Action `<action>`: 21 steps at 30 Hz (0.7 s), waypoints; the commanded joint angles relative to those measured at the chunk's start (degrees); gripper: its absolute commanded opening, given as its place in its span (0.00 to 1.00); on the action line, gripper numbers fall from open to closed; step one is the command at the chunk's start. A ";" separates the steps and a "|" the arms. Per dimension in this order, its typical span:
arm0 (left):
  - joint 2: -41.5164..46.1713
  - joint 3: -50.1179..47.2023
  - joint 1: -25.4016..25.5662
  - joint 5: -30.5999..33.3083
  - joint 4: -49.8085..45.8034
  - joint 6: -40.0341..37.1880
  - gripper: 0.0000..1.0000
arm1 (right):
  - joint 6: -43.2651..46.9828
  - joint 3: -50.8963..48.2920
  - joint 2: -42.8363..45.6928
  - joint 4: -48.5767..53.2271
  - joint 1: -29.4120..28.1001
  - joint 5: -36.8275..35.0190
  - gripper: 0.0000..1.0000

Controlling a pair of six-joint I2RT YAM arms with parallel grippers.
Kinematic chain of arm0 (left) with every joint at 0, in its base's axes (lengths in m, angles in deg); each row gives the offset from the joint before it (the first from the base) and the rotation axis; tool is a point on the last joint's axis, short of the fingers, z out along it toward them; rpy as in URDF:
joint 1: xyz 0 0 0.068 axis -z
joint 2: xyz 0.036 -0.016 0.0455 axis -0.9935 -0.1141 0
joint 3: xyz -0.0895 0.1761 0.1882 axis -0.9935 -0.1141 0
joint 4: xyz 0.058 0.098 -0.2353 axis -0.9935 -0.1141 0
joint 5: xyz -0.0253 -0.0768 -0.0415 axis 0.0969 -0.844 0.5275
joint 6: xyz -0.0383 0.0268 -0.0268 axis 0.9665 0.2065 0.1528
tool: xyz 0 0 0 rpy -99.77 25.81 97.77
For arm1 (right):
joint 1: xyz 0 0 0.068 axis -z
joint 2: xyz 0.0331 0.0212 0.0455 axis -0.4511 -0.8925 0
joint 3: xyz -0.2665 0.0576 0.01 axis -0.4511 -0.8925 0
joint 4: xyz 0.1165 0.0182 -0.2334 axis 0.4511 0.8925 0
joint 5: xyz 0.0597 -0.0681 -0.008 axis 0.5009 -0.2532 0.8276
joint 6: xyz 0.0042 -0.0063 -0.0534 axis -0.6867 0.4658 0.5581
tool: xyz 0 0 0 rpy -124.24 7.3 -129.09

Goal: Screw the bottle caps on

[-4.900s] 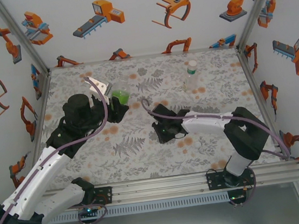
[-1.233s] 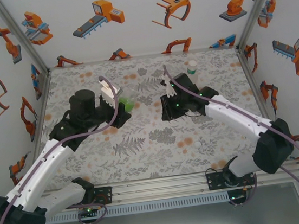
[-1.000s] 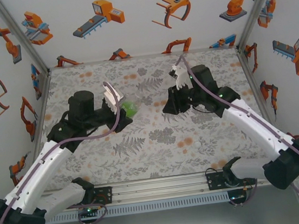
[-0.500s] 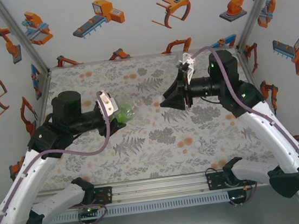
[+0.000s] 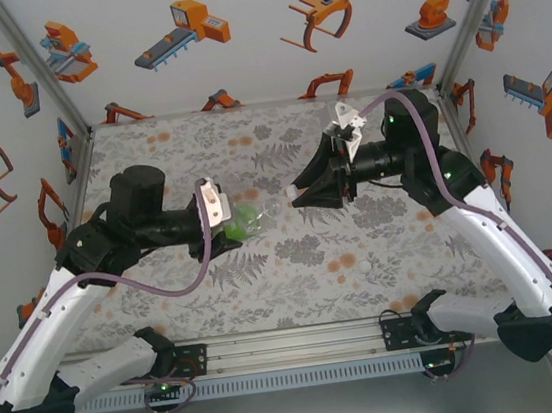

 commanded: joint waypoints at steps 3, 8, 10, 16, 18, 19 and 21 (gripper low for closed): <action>-0.51 2.36 0.72 -0.94 -0.80 -1.07 0.14 | 1.49 0.63 -0.33 -0.96 -1.67 2.83 0.15; -1.03 2.70 1.01 -0.50 -0.80 -0.99 0.14 | 1.53 -0.10 -1.07 -0.48 -2.92 0.67 0.14; -1.15 2.72 1.07 -0.46 -0.79 -1.00 0.14 | 1.52 0.06 -1.32 -0.47 -3.43 0.34 0.14; -1.52 2.90 1.20 -0.51 -0.80 -0.91 0.14 | 3.29 0.99 -2.28 1.74 -4.61 -1.88 0.14; -1.68 2.89 1.26 -0.43 -0.84 -0.92 0.14 | 4.01 1.63 -2.56 3.14 -4.79 -2.41 0.14; -1.69 2.93 1.21 -0.35 -0.80 -0.89 0.14 | 4.56 1.95 -2.73 3.93 -4.84 -3.20 0.14; -1.78 2.99 1.22 -0.42 -0.78 -0.98 0.14 | 6.04 2.60 -2.91 5.97 -4.95 -4.60 0.13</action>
